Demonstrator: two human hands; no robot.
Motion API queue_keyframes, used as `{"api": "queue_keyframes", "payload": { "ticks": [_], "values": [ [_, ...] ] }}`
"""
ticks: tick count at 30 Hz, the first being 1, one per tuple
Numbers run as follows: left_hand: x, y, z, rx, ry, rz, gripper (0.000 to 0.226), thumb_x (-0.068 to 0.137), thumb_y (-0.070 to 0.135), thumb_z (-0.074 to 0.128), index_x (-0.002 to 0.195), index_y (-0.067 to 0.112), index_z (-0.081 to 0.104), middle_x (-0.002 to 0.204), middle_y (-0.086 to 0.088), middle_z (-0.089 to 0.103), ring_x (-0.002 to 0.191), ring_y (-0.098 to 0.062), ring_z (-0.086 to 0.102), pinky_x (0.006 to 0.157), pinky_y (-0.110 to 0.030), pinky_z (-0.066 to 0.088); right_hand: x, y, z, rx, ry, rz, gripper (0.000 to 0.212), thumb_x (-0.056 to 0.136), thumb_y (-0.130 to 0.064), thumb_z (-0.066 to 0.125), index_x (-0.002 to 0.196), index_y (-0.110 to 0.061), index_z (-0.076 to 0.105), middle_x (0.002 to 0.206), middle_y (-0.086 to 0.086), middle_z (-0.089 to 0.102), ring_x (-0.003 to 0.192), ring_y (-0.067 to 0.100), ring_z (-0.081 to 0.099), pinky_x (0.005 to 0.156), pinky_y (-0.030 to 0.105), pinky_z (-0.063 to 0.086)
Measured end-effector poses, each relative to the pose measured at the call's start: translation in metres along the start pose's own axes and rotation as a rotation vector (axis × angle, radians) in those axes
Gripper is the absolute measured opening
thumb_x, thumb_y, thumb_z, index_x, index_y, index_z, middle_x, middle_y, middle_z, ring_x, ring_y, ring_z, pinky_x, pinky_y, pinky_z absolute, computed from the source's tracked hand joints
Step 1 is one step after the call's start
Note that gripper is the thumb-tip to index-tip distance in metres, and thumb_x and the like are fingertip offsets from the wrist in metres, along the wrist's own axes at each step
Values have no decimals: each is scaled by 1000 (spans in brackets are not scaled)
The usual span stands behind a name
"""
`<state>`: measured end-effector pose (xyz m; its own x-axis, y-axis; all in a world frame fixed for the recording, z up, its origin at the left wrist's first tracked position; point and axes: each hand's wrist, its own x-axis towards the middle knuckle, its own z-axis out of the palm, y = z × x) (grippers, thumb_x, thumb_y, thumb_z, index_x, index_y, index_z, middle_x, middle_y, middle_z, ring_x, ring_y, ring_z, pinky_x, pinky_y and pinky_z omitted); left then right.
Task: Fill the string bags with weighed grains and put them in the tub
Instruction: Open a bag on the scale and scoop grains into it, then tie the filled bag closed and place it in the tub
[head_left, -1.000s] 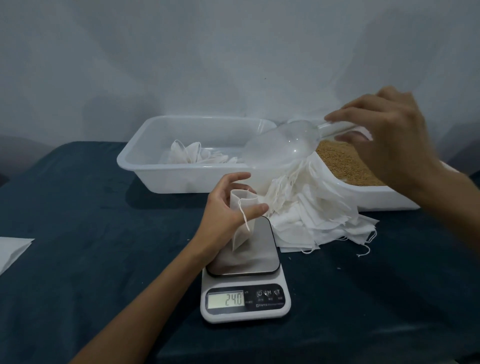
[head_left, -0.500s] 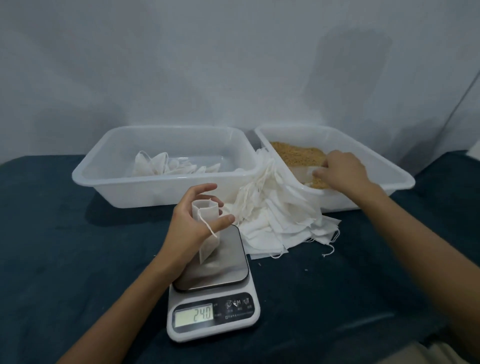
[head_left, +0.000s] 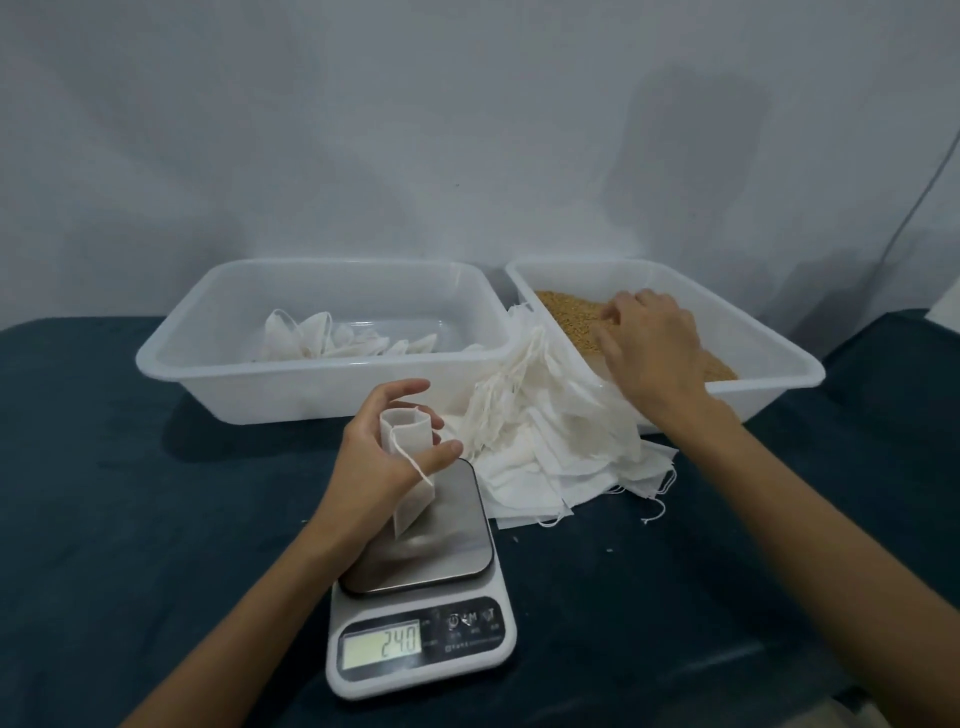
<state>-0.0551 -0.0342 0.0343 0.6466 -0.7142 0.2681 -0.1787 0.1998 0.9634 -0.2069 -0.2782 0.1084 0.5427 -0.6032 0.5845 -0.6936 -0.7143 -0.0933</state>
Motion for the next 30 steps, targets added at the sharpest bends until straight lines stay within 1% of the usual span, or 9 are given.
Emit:
{"api": "queue_keyframes", "payload": {
  "ticks": [2, 5, 8, 12, 15, 19, 22, 25, 30],
  "values": [
    [-1, 0, 1, 27, -13, 2, 62, 78, 7, 88, 128, 31, 61, 97, 0, 74, 88, -15, 73, 75, -20, 56, -19, -35, -7, 430, -2, -147, 26, 98, -42, 58, 89, -20, 66, 79, -8, 65, 70, 5, 57, 74, 31, 50],
    [-3, -1, 2, 114, -57, 40, 59, 84, 10, 85, 130, 34, 57, 98, -2, 73, 87, -16, 72, 74, -25, 57, -57, -90, -10, 832, -302, -261, 39, 90, -64, 61, 77, -27, 65, 68, -8, 65, 60, 9, 58, 57, 23, 46],
    [-4, -3, 2, 186, -92, 128, 56, 91, 3, 75, 133, 31, 52, 92, 1, 71, 81, -12, 71, 70, -31, 60, -77, -118, 1, 792, -369, -344, 44, 76, -72, 70, 78, -28, 64, 71, -10, 64, 67, 10, 60, 60, 26, 49],
    [-3, -3, -1, 201, -56, 147, 59, 86, 6, 75, 135, 28, 51, 99, 13, 72, 92, -7, 70, 79, -25, 59, -74, -123, 12, 893, -293, -350, 20, 86, -40, 77, 82, -22, 69, 72, -11, 64, 69, 9, 59, 64, 24, 47],
    [-3, -3, -2, 231, -44, 132, 60, 87, 11, 79, 137, 29, 50, 99, 5, 70, 99, -9, 68, 87, -27, 57, -70, -120, 20, 929, -276, -362, 9, 92, -25, 73, 86, -18, 76, 72, -7, 69, 69, 13, 64, 67, 28, 50],
    [-2, -4, -5, 256, -15, 70, 58, 88, 12, 76, 137, 32, 50, 87, 8, 61, 70, -1, 60, 66, -17, 49, -67, -116, 30, 949, -201, -336, 7, 92, -19, 73, 87, -16, 77, 69, -11, 68, 63, 13, 64, 64, 22, 48],
    [1, -3, -7, 201, 14, 30, 52, 89, 11, 77, 133, 29, 56, 94, -2, 72, 80, -16, 69, 70, -28, 58, -66, -112, 36, 974, -130, -294, 9, 94, -15, 70, 86, -14, 73, 64, -10, 65, 55, 15, 63, 61, 17, 46],
    [2, -3, -8, 200, 49, 26, 47, 88, 7, 76, 127, 28, 60, 96, -2, 75, 85, -23, 71, 76, -38, 61, -68, -110, 43, 983, -93, -269, 14, 97, -14, 66, 83, -12, 70, 64, -9, 67, 52, 15, 62, 59, 21, 48],
    [5, -4, -12, 213, 45, 31, 52, 85, 3, 74, 128, 30, 58, 87, -7, 72, 72, -16, 61, 68, -24, 50, -71, -107, 50, 1133, -121, -115, 17, 98, -10, 62, 84, -10, 71, 61, -4, 64, 50, 13, 57, 57, 24, 48]
  ]
}}
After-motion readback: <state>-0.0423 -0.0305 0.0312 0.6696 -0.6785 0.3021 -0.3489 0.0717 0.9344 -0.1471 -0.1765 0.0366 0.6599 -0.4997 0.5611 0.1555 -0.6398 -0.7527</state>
